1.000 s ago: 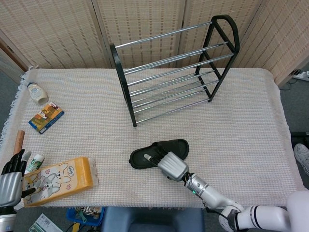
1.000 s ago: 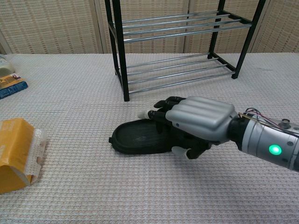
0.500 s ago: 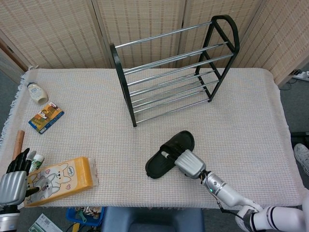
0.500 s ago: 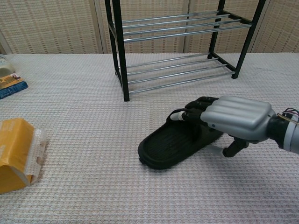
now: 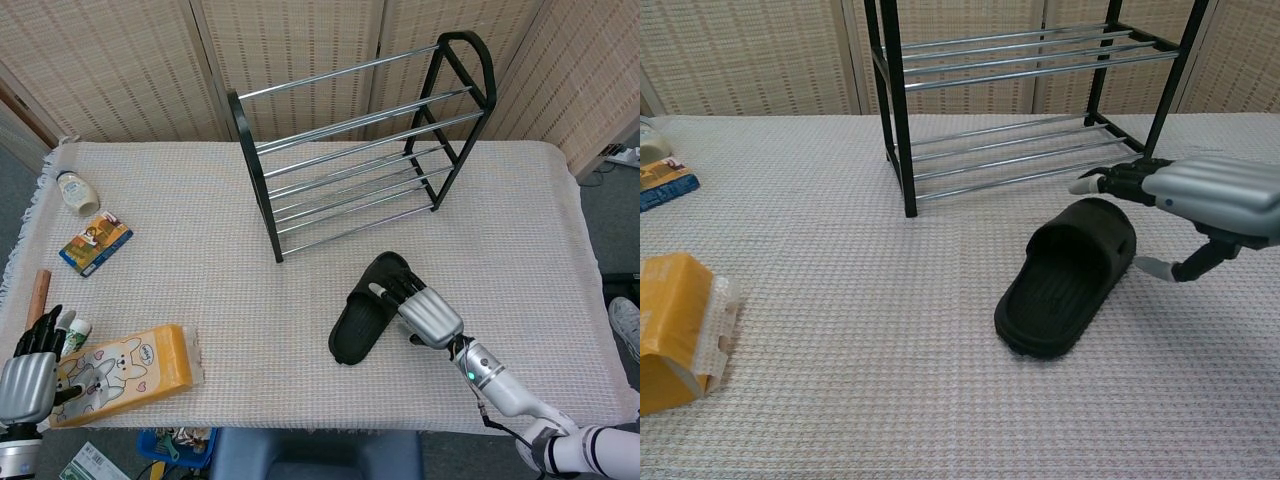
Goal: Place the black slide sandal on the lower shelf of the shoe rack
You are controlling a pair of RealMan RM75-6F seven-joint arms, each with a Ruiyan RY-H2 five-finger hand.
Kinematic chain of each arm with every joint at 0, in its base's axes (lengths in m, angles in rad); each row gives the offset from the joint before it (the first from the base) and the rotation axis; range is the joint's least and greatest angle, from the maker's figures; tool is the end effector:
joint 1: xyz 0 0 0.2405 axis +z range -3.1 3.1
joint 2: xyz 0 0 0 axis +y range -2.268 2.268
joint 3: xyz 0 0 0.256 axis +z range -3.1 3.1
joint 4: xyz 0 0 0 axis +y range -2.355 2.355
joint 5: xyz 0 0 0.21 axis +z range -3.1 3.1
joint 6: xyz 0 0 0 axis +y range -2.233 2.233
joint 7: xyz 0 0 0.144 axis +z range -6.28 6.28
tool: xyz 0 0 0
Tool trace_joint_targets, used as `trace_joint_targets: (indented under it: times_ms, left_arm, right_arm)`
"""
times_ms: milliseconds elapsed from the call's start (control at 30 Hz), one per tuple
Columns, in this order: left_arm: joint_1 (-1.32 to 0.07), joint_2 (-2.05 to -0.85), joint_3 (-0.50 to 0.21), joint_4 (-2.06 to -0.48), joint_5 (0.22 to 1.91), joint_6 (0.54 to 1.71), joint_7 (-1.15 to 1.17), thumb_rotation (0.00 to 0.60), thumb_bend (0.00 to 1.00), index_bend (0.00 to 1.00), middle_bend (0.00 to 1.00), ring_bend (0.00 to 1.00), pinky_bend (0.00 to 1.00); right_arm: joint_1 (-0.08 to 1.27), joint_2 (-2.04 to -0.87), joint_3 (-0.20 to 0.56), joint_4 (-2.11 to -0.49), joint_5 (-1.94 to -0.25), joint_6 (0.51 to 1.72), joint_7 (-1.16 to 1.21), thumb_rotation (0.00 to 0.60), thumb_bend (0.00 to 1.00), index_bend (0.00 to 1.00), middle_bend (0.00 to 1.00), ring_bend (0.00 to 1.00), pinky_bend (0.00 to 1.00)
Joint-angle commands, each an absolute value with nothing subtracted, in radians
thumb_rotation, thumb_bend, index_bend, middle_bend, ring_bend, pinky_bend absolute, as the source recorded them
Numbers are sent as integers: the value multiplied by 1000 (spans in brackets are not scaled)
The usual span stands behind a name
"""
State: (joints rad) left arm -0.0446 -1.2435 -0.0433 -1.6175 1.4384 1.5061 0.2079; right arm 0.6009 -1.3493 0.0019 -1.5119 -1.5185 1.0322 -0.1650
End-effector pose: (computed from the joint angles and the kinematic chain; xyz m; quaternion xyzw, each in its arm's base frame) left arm -0.3122 0.1659 0.1234 -0.5838 -0.3895 -0.3427 0.6245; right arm -0.2058 -0.2914 0.0260 0.8083 -0.2935 0.3432 0.3779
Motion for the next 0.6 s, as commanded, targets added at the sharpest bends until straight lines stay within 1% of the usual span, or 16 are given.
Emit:
trace_joint_targets:
  times_ms: [33, 167, 267, 333, 467, 600]
  left_arm:
    - [-46, -1246, -43, -1618, 1439, 1503, 209, 600, 243, 88, 0, 0, 171]
    - [-49, -1247, -44, -1618, 1441, 1502, 211, 600, 243, 88, 0, 0, 171]
    - [-51, -1245, -46, -1618, 1441, 1501, 212, 600, 243, 88, 0, 0, 171]
    - [-52, -1246, -45, -1618, 1441, 1500, 212, 600, 243, 88, 0, 0, 171]
    - [-54, -1249, -41, -1619, 1444, 1496, 214, 600, 244, 88, 0, 0, 171]
    - [-53, -1251, -41, -1621, 1445, 1499, 216, 600, 243, 88, 0, 0, 171]
  right_arm:
    - [578, -1309, 10, -1531, -1524, 1067, -79, 600, 463, 0, 16, 0, 37]
    - [562, -1284, 5, -1519, -1527, 1080, -16, 600, 463, 0, 16, 0, 38]
    - [556, -1267, 1, -1508, -1481, 1039, 4, 600, 489, 0, 17, 0, 39]
    - [561, -1254, 0, -1507, -1437, 984, 22, 600, 560, 0, 22, 0, 47]
    - [592, -1245, 6, -1491, -1363, 868, 36, 600, 783, 0, 77, 3, 99]
    - [620, -1263, 21, -1470, -1325, 808, 22, 600, 919, 0, 101, 7, 109]
